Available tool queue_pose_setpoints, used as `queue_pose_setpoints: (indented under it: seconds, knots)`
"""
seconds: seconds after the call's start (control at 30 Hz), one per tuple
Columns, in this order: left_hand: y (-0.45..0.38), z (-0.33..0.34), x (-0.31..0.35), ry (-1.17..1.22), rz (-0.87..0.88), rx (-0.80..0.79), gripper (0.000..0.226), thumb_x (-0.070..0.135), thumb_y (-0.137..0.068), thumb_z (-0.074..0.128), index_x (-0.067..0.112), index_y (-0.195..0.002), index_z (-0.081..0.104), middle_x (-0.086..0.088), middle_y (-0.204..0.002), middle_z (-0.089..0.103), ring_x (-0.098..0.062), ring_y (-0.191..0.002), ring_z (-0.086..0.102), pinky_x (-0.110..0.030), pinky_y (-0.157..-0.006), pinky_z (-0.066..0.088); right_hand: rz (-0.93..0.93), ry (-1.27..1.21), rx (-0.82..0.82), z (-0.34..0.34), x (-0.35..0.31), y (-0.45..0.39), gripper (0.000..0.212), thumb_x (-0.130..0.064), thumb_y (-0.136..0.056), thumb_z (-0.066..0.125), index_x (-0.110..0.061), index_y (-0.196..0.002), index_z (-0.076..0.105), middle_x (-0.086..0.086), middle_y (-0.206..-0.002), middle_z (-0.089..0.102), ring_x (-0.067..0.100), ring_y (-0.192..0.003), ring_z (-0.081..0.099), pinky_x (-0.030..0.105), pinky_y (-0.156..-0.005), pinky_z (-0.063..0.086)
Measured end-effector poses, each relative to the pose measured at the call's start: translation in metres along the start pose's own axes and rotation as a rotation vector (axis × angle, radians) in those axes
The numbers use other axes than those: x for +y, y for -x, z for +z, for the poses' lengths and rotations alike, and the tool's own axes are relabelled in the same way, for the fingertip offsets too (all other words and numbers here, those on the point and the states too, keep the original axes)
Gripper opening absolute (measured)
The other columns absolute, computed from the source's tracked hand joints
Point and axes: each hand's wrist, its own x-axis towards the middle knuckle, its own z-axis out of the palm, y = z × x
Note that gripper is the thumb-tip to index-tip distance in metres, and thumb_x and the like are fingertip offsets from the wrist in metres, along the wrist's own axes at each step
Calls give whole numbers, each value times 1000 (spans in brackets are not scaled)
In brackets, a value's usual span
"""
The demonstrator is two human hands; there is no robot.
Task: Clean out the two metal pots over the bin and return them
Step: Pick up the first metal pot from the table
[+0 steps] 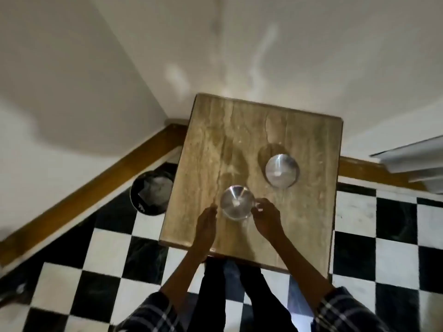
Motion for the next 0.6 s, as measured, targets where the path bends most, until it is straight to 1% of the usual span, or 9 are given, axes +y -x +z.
queue_pose_setpoints:
  seconds: [0.07, 0.13, 0.23, 0.3, 0.33, 0.43, 0.5, 0.57, 0.6]
  knots:
    - [-14, 13, -14, 165, -99, 35, 19, 20, -108, 47, 19, -107, 66, 2, -101, 63, -19, -95, 59, -36, -80, 47, 123, -7, -29, 20, 18, -13, 37, -15, -91, 63, -4, -126, 57, 21, -110, 69, 36, -105, 65, 44, -94, 52]
    - [-23, 25, -14, 245, -152, 53, 20, 26, -107, 51, 18, -110, 68, 3, -103, 65, -17, -97, 61, -37, -83, 46, 160, 17, -33, 26, 21, -23, 41, -20, -91, 63, -4, -128, 55, 22, -108, 71, 37, -105, 65, 44, -96, 50]
    - [-30, 35, -19, 316, -156, 95, 22, 29, -105, 53, 23, -98, 73, -1, -115, 70, -24, -113, 63, -42, -90, 48, 162, 54, -55, 38, 29, -36, 34, -21, -93, 60, 0, -120, 59, 21, -114, 69, 38, -107, 64, 42, -93, 48]
    - [-33, 37, -19, 337, -129, 119, 21, 26, -105, 53, 19, -102, 72, -10, -130, 67, -29, -121, 62, -40, -87, 52, 156, 60, -10, 41, 28, -42, 25, -14, -92, 59, 0, -111, 65, 20, -112, 70, 37, -104, 66, 39, -87, 48]
    - [-37, 38, -21, 351, -128, 133, 21, 25, -105, 52, 15, -106, 71, -13, -132, 65, -31, -122, 62, -39, -84, 53, 172, 36, 15, 41, 29, -44, 21, -10, -89, 59, -1, -107, 67, 19, -107, 72, 37, -99, 67, 36, -82, 49]
    - [-40, 37, -21, 400, -173, 191, 24, 27, -105, 54, 7, -115, 61, -14, -121, 67, -30, -117, 65, -40, -82, 56, 147, 38, 34, 43, 29, -44, 15, -7, -83, 63, -2, -96, 69, 18, -93, 74, 35, -86, 68, 29, -71, 45]
    - [-41, 35, -22, 421, -202, 206, 21, 26, -105, 53, 9, -116, 58, -16, -121, 66, -31, -115, 66, -44, -85, 56, 144, -15, 36, 44, 30, -41, 14, -9, -82, 67, -3, -95, 69, 18, -90, 75, 34, -82, 70, 38, -74, 56]
    - [-41, 30, -24, 413, -219, 205, 22, 24, -104, 52, 7, -118, 59, -22, -127, 65, -33, -112, 68, -44, -83, 57, 132, -63, 64, 44, 28, -38, 16, -15, -83, 70, -5, -96, 70, 17, -87, 76, 34, -77, 72, 48, -74, 61]
    - [-40, 28, -26, 424, -228, 204, 21, 22, -104, 53, 7, -117, 60, -24, -128, 65, -32, -110, 68, -43, -81, 58, 127, -66, 72, 44, 28, -36, 19, -17, -84, 71, -5, -98, 70, 17, -87, 77, 33, -77, 73, 47, -74, 61]
